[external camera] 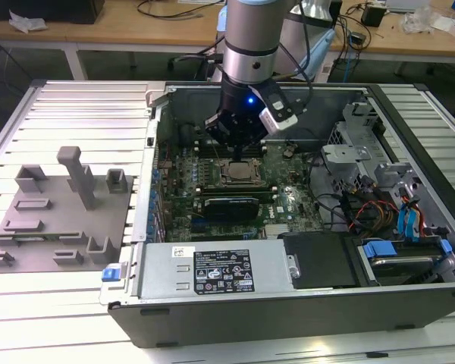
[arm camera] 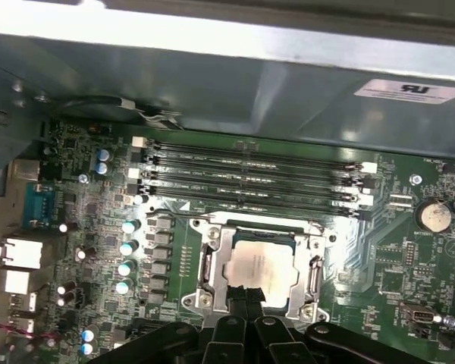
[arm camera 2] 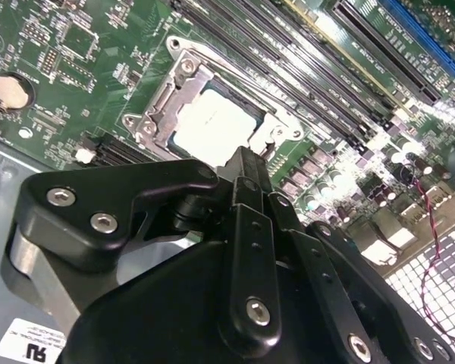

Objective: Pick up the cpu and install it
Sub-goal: 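Install the first cpu locking lever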

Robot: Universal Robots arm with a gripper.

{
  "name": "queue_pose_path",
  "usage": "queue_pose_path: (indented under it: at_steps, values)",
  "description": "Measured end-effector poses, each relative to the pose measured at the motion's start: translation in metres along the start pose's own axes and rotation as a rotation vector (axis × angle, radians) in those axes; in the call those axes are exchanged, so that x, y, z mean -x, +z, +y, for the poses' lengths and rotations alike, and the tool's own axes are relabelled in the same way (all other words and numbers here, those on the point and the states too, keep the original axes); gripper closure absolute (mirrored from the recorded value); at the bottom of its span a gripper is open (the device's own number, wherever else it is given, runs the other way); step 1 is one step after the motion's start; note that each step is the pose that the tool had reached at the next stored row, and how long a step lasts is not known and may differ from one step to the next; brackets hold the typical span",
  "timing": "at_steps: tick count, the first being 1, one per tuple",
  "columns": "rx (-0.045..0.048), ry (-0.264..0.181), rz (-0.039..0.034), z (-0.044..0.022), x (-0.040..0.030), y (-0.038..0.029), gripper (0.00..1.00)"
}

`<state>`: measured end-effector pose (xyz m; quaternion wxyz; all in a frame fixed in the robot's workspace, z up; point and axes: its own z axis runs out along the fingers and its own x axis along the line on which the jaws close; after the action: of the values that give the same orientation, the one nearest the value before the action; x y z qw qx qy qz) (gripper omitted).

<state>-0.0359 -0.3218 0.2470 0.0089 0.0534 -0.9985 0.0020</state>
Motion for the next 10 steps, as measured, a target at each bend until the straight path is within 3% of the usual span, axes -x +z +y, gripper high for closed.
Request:
queue_pose_path:
  at_steps: [10]
  values:
    - [0.0, 0.0, -0.0011, 0.0029, -0.0166, 0.0003, 0.89]
